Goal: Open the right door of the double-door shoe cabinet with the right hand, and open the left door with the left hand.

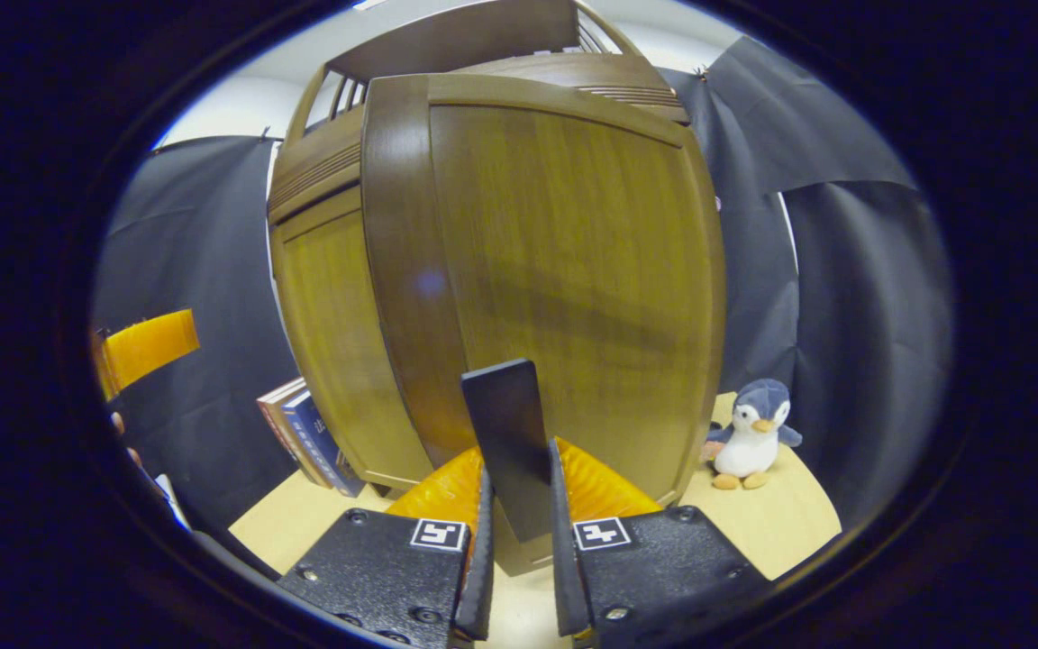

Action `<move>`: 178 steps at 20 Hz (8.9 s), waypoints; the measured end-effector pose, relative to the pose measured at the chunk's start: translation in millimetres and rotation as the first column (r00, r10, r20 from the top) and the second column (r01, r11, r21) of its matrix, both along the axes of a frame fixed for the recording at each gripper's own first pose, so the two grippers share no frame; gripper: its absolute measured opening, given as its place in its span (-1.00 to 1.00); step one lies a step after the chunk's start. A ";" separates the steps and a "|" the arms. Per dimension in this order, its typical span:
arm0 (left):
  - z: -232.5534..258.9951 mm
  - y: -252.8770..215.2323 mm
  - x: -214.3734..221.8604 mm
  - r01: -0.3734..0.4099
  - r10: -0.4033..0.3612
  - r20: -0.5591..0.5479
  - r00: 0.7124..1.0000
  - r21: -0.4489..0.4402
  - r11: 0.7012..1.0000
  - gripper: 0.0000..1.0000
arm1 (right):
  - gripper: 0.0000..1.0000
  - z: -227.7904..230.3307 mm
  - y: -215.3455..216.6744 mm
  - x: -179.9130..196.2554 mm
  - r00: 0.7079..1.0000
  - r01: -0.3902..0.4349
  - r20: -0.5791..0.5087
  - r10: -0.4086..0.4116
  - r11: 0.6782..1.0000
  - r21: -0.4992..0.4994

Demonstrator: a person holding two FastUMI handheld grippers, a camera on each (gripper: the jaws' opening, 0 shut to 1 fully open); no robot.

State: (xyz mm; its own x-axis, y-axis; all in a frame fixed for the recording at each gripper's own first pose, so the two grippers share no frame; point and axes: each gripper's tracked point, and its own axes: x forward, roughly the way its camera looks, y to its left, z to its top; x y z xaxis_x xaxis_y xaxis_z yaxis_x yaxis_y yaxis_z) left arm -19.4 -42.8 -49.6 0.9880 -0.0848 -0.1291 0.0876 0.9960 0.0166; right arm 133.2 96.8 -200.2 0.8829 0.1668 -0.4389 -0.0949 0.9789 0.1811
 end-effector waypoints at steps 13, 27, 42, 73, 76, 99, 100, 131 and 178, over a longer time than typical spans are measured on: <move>-4.1 -48.9 1.3 0.093 -0.093 -0.015 0.996 -0.015 0.996 0.90 | -0.51 3.4 -2.6 -1.6 0.997 0.067 0.023 -0.067 0.998 0.001; -7.0 -99.4 8.5 0.201 -0.202 -0.015 0.979 -0.046 0.978 0.90 | -0.69 0.0 -23.5 0.7 0.981 0.194 0.010 -0.194 0.981 -0.020; -23.8 -152.0 18.0 0.303 -0.305 -0.044 0.951 -0.052 0.952 0.90 | -0.94 -3.0 -50.4 -9.2 0.953 0.299 -0.048 -0.300 0.954 -0.029; -125.6 -83.7 157.7 0.100 -0.112 -0.190 0.975 -0.071 0.992 0.84 | -0.92 28.4 -77.2 3.9 0.878 0.467 0.111 -0.465 0.884 0.010; -123.4 -89.2 163.8 0.121 -0.133 -0.166 0.977 -0.082 0.989 0.74 | -0.99 32.0 -72.4 3.2 0.889 0.444 0.126 -0.441 0.896 0.007; -132.0 -87.0 169.7 0.144 -0.153 -0.163 0.975 -0.062 0.988 -0.40 | -0.07 30.7 -56.3 4.1 0.942 0.311 0.152 -0.298 0.948 -0.070; -131.1 -86.7 167.1 0.147 -0.156 -0.164 0.974 -0.061 0.987 -0.41 | -0.07 30.7 -54.8 4.9 0.945 0.303 0.150 -0.290 0.950 -0.071; -118.0 -35.4 58.7 0.075 -0.083 -0.173 0.982 -0.051 0.996 -0.41 | -0.07 20.6 -3.5 17.1 0.983 -0.133 0.114 0.145 0.985 -0.111; -89.7 214.7 -60.1 -0.350 0.340 -0.136 0.931 -0.060 0.935 -0.55 | 0.27 41.7 13.5 30.5 0.959 -0.183 0.180 0.217 0.965 -0.190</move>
State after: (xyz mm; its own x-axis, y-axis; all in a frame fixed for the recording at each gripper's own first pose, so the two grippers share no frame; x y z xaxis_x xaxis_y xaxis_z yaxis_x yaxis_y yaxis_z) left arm -79.5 171.8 -139.3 0.9353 0.2434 -0.2569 -0.2656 0.9625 -0.0552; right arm 163.7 110.2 -158.5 0.9108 0.2870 -0.2967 -0.3089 0.9507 -0.0286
